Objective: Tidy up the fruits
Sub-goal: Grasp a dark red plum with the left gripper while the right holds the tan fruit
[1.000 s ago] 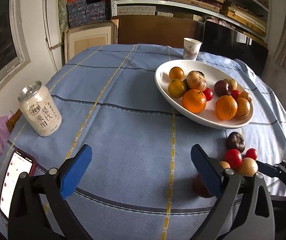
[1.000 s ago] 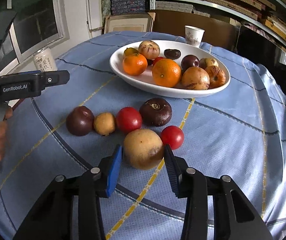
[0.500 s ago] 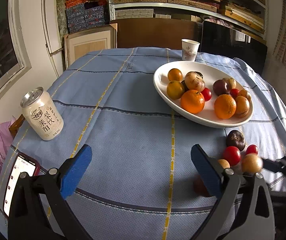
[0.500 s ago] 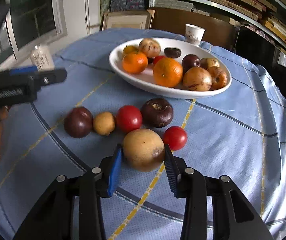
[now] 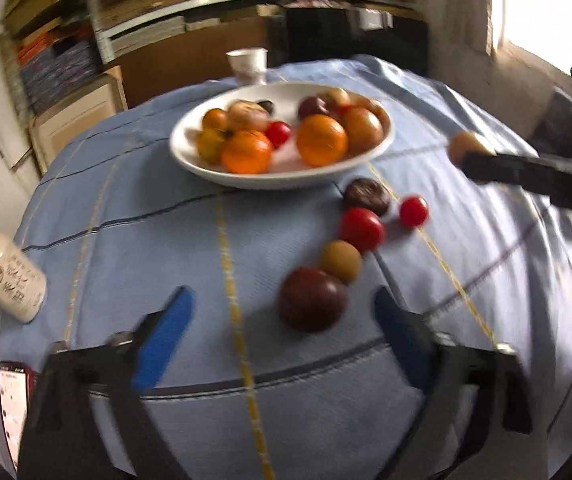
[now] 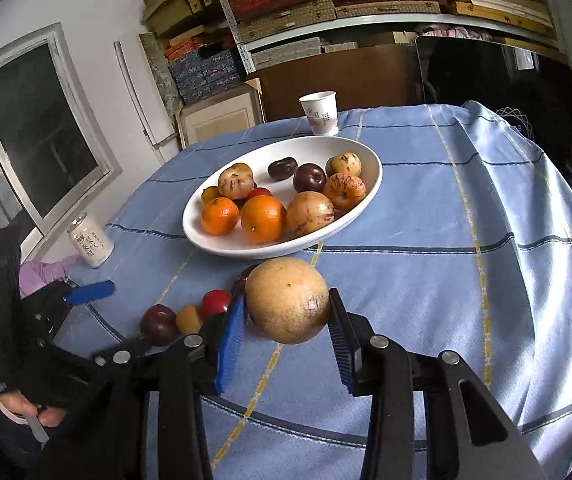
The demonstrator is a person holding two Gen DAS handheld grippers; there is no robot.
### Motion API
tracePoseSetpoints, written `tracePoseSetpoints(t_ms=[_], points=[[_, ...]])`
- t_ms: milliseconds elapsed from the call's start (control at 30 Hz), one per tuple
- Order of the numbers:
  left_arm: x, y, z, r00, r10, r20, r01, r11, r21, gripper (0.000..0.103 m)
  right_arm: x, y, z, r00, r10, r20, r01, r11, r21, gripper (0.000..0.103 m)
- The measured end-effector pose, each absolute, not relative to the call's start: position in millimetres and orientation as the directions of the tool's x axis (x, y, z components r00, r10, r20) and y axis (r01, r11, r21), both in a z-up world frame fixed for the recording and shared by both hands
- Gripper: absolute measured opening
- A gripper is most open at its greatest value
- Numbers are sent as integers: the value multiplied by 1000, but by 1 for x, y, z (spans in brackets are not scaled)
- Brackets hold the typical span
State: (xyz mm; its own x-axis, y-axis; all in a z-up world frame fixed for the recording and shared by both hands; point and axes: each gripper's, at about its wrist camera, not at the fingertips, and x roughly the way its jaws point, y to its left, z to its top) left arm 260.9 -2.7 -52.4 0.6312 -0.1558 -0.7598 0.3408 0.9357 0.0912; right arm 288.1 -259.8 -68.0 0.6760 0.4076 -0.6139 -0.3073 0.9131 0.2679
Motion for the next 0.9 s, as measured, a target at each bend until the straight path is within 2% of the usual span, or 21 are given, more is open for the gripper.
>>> tracePoseSetpoints(t_ms=[100,400,567,900], points=[[266,-6,-61,598,-164,-785,359,930,80,64,287,-257,-69,675,408,-615,-315,913,259,41],[281,-3,-68,566,-206,-798,340,941,-2,62,282,-255,-68,674,411,-614,-322,911,257,41],[283,-7,-72,541,-229,-809,362,932,-22,39,281,-253,-68,671,410,-618,-325,912,251,41],[274,-10,-65,575,-199,-794,344,939,15,38,276,-252,-65,683,399,-611,-329,916,231,41]])
